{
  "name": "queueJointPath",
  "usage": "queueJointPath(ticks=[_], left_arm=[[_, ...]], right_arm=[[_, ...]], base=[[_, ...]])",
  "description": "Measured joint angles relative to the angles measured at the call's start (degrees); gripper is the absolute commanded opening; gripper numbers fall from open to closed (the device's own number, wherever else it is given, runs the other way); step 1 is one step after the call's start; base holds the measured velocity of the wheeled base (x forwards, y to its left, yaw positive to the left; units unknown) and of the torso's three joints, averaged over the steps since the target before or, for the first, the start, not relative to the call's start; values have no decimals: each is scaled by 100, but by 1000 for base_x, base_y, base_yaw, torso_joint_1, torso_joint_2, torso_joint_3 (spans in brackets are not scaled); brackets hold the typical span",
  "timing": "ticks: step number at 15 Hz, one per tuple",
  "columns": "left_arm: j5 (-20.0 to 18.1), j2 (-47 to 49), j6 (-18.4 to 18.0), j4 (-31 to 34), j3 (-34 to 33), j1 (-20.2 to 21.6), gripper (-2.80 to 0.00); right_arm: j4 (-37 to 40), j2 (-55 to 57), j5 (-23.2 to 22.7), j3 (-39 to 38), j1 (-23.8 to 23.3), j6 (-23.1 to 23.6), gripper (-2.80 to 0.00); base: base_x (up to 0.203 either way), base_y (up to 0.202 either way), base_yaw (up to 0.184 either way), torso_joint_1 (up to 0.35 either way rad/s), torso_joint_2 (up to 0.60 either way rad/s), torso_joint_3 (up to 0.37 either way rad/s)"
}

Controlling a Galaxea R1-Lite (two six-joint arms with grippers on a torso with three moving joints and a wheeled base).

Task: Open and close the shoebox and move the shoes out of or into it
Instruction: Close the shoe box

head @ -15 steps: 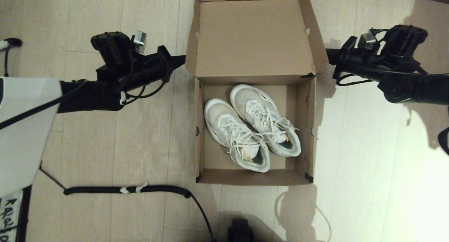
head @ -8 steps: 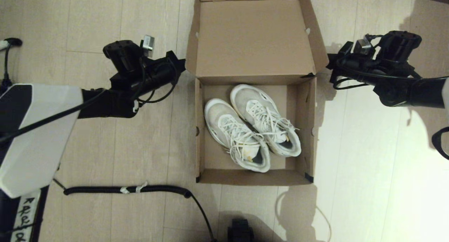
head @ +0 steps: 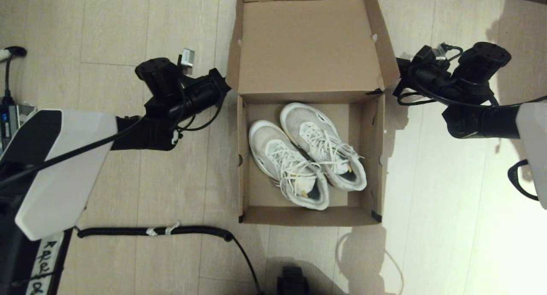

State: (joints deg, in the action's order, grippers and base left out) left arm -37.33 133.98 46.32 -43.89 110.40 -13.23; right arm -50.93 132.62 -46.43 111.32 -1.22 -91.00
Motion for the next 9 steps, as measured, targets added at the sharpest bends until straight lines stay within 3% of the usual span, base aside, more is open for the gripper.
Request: queueJointPath(ticks=[6, 9], left_arm=[[-7, 111, 52, -77, 40, -22, -280], [-7, 145, 279, -430, 43, -22, -280]], right_arm=[[-43, 227, -45, 28, 131, -58, -280], [-100, 332, -39, 107, 135, -81, -280]], base=[[0, 0, 0, 0, 0, 0], [0, 0, 0, 0, 0, 0]])
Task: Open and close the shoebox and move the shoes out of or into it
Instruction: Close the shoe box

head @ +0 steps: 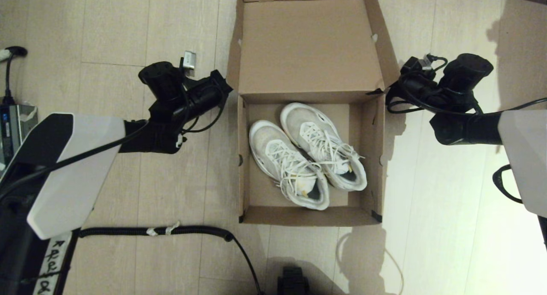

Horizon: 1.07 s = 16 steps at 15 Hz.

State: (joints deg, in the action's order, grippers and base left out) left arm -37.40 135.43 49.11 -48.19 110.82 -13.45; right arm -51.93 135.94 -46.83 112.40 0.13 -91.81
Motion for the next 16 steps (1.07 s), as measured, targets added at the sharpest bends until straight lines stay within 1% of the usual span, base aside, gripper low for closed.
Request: queueJointPath(ticks=[3, 6, 10, 16], left_arm=[[-2, 16, 51, -68, 0, 0, -280], [-1, 0, 60, -81, 0, -22, -280], [17, 4, 60, -217, 1, -96, -280], [20, -107, 62, -232, 1, -121, -280]], right_arm=[[-99, 47, 5, 23, 9, -78, -280], [-361, 5, 27, 22, 11, -483, -280], [-434, -104, 31, 15, 2, -549, -280], [-611, -282, 8, 23, 11, -871, -280]], base=[[0, 0, 0, 0, 0, 0], [0, 0, 0, 0, 0, 0], [0, 0, 0, 0, 0, 0], [0, 0, 0, 0, 0, 0]])
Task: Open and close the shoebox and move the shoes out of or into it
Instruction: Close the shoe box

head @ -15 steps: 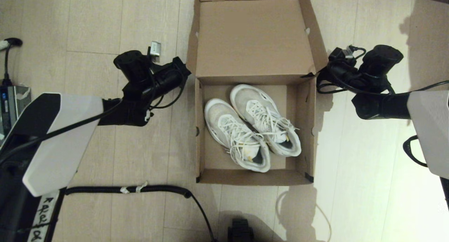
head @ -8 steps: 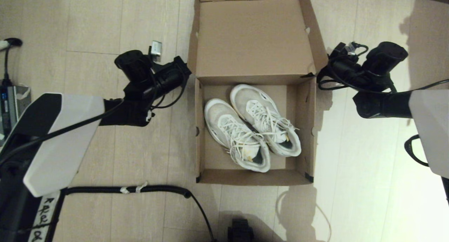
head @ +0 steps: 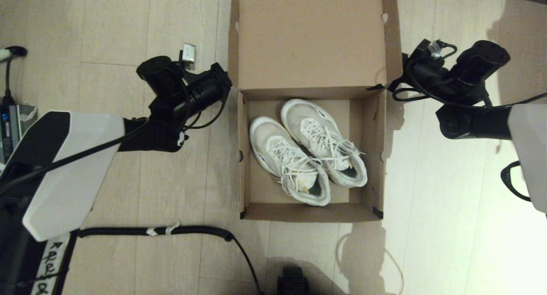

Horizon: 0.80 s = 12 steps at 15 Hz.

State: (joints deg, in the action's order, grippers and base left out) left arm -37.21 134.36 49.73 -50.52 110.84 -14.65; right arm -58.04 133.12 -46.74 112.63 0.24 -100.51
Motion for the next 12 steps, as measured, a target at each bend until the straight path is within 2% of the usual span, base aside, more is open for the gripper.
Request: queueJointPath(ticks=[5, 12], left_arm=[[-5, -212, 13, 5, -9, -86, -280], [-12, -666, 131, 7, -17, -171, -280]], right_arm=[[-146, -251, -27, -11, 5, -427, -280], [-128, -761, -209, -157, 9, -469, -280]], base=[[0, 0, 0, 0, 0, 0], [0, 0, 0, 0, 0, 0]])
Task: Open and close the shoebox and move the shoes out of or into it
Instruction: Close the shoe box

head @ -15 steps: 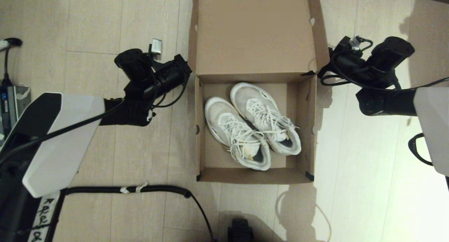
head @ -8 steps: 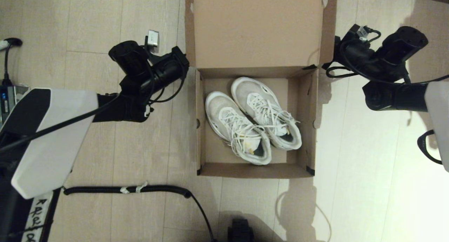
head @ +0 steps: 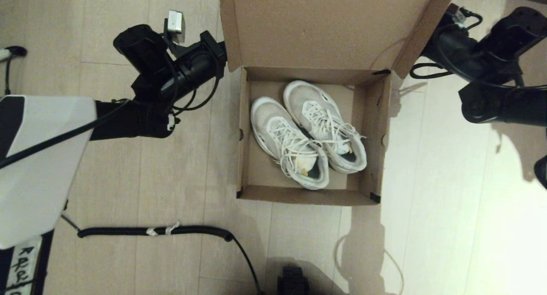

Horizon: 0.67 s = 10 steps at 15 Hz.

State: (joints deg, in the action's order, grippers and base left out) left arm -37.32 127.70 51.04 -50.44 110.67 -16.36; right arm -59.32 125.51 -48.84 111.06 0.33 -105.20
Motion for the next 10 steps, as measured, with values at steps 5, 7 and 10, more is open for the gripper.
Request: queueJointPath(ticks=[5, 7, 10], left_arm=[[-19, -223, 0, 20, -6, -87, -280], [-74, -312, 0, 20, -5, -110, -280], [-71, -508, 1, 29, -23, -150, -280]], right_arm=[[23, -282, -193, -26, 0, -2, -280], [34, -410, -210, -30, -15, -78, -280], [36, -690, -253, -118, -34, -235, -280]], base=[[0, 0, 0, 0, 0, 0], [0, 0, 0, 0, 0, 0], [0, 0, 0, 0, 0, 0]])
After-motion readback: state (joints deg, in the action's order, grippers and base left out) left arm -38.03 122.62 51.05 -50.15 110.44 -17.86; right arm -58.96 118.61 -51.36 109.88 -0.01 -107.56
